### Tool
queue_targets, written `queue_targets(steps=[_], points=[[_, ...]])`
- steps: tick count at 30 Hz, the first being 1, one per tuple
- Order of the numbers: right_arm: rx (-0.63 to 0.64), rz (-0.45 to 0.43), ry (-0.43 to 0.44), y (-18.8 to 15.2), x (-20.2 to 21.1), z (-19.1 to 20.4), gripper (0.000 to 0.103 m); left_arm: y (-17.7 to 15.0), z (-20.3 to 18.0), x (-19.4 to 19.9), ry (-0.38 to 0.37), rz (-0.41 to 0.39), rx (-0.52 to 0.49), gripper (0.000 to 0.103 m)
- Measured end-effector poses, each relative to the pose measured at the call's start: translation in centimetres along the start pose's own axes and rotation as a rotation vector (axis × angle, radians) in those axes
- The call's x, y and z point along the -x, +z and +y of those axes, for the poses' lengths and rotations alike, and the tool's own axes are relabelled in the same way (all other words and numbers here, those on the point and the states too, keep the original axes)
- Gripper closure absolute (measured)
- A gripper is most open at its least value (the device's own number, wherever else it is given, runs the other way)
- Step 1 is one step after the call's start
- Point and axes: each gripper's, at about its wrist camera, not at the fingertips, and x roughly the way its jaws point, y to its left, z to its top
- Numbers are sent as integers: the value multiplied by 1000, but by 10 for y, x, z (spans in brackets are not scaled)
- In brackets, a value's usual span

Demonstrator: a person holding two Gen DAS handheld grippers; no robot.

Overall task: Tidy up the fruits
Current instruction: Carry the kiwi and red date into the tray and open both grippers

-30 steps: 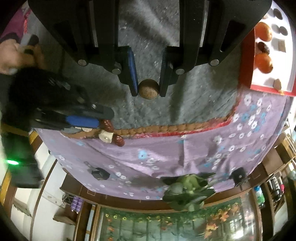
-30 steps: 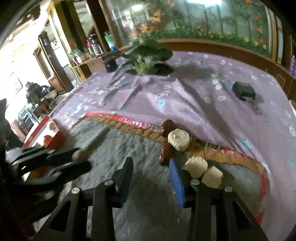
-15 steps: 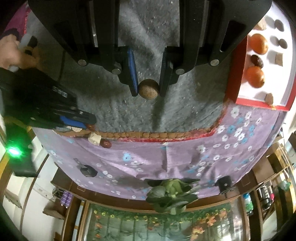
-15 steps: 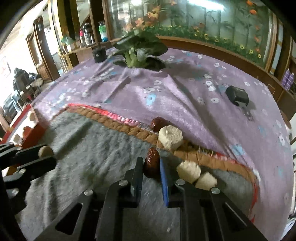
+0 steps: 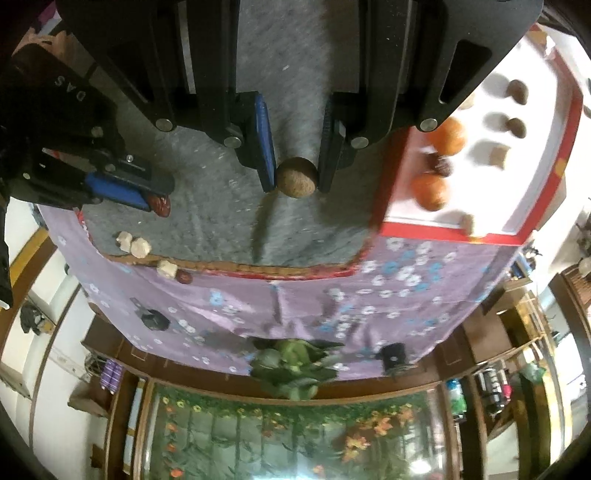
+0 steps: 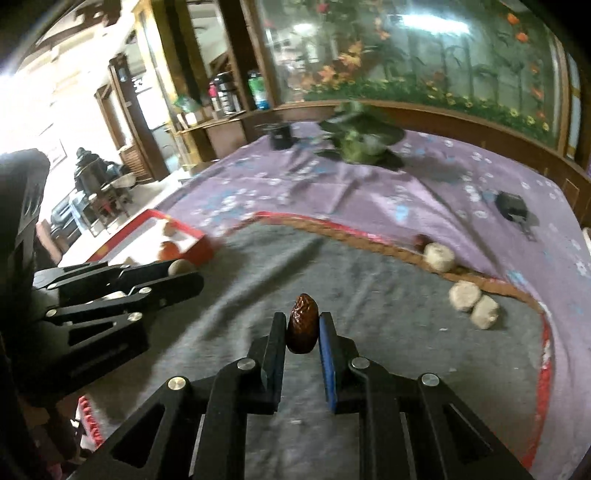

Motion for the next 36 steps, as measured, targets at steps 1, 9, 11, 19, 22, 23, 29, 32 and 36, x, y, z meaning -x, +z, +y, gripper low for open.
queue_targets(steps=[1, 9, 11, 19, 22, 23, 29, 32, 36], points=[[6, -3, 14, 1, 0, 7, 86, -1, 4, 3, 7, -4, 4, 81], [91, 6, 96, 11, -7, 61, 86, -18, 51, 23, 89, -14, 69, 81], [119, 9, 114, 14, -10, 76, 86, -21, 61, 27, 107, -16, 83, 81], [193, 24, 165, 25, -23, 117, 86, -34, 95, 39, 149, -17, 131, 81], [215, 30, 189, 27, -27, 130, 86, -43, 111, 45, 158, -9, 158, 81], [223, 34, 199, 28, -29, 135, 86, -46, 116, 47, 160, -5, 164, 81], [265, 77, 257, 31, -50, 163, 86, -70, 143, 53, 142, 33, 213, 81], [282, 112, 286, 30, -63, 176, 86, -76, 150, 51, 136, 48, 226, 81], [304, 141, 282, 27, -81, 191, 86, -78, 155, 46, 153, 55, 236, 81]])
